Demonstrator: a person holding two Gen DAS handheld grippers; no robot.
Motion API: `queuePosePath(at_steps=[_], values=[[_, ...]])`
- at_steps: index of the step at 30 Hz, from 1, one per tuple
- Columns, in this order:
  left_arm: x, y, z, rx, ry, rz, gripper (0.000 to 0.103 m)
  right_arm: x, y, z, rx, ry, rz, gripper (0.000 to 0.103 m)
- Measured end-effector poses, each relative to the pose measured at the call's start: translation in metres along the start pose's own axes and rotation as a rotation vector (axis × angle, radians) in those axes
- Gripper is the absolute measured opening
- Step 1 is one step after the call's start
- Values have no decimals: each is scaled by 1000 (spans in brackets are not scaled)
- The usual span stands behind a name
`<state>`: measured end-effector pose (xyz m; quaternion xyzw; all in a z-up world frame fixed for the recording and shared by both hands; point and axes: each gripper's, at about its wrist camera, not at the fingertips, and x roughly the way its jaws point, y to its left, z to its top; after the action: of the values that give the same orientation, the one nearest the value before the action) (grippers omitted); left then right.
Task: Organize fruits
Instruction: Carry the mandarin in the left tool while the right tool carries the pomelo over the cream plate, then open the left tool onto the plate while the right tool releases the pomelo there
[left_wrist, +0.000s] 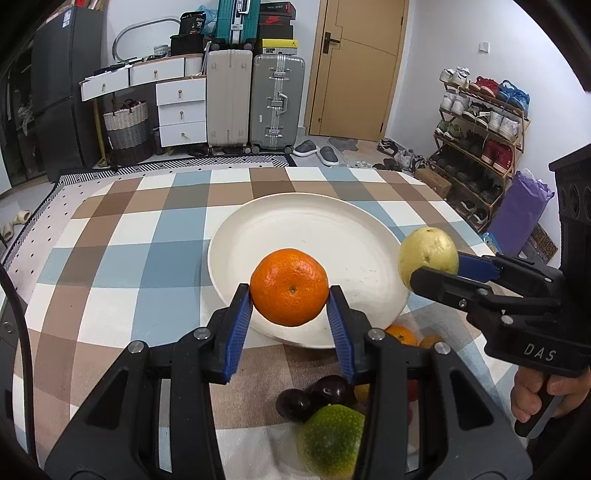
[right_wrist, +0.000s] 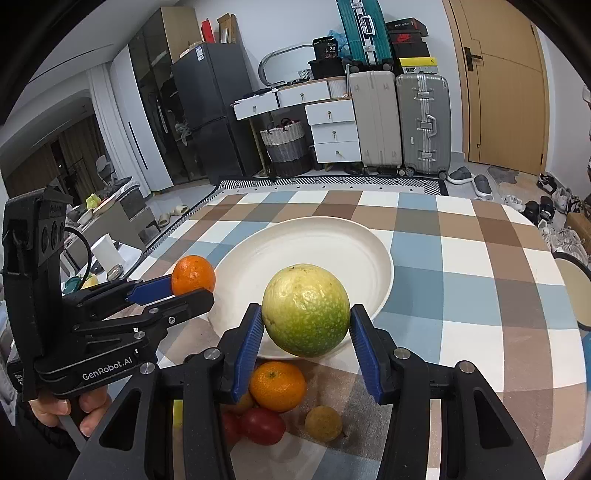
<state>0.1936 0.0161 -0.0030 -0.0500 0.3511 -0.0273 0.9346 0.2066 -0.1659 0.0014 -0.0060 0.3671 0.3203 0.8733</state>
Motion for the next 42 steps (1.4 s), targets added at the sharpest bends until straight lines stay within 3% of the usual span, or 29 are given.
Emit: queuePosePath(at_steps=[10,27,30,34,37,42], values=[[26,9,-2,-21,29,11,39,16,-6,1,21,8,5,49],[37,4,-10,11,52,27,39,36,-4,-3,20,51,-9,49],[36,3,-10,12,52,24,39,34,-1,-3,14,44,-15,51],[34,4,-10,6,47,25,39,28,-4,-4,15,21,-34,62],[32,7,-9,-10,40,11,46,25,-7,-4,24,13,-31,65],[23,9,-10,-13,9,17,74,19,-9,-5,28,4,-35,76]])
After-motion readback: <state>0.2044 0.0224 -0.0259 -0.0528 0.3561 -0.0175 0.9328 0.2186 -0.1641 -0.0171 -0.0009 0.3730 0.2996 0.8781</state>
